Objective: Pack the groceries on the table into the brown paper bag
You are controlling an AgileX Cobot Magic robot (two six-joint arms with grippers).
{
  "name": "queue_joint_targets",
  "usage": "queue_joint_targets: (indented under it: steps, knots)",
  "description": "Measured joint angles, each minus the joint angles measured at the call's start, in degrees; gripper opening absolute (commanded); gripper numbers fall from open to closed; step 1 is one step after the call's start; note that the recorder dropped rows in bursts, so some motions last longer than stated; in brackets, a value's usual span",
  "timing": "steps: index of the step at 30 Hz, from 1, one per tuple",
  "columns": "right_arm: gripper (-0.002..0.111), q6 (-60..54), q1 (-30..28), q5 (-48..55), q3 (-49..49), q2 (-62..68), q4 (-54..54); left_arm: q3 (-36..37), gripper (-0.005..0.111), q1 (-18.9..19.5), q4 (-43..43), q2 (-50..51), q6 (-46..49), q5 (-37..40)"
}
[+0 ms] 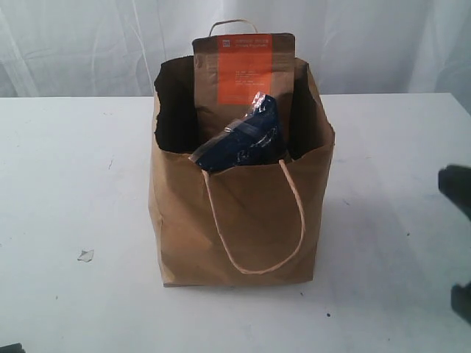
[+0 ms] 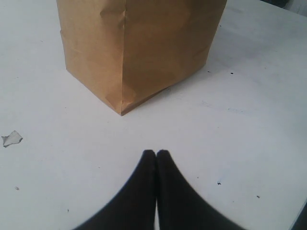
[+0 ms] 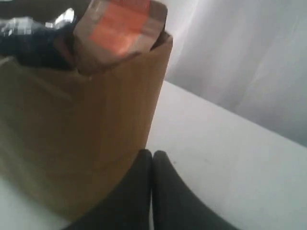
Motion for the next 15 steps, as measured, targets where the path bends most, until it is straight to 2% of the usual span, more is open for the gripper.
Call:
queue_joint_targets:
  steps: [5,15]
  knots:
    - [0.0,0.9,-1.8,-0.5,8.6,-6.9,-0.1,0.0,0.0,0.0,0.0,0.0,0.0,0.0]
    - [0.0,0.9,-11.6,-1.7,18.6,-20.0,0.8,0.0,0.0,0.0,0.0,0.0,0.0,0.0]
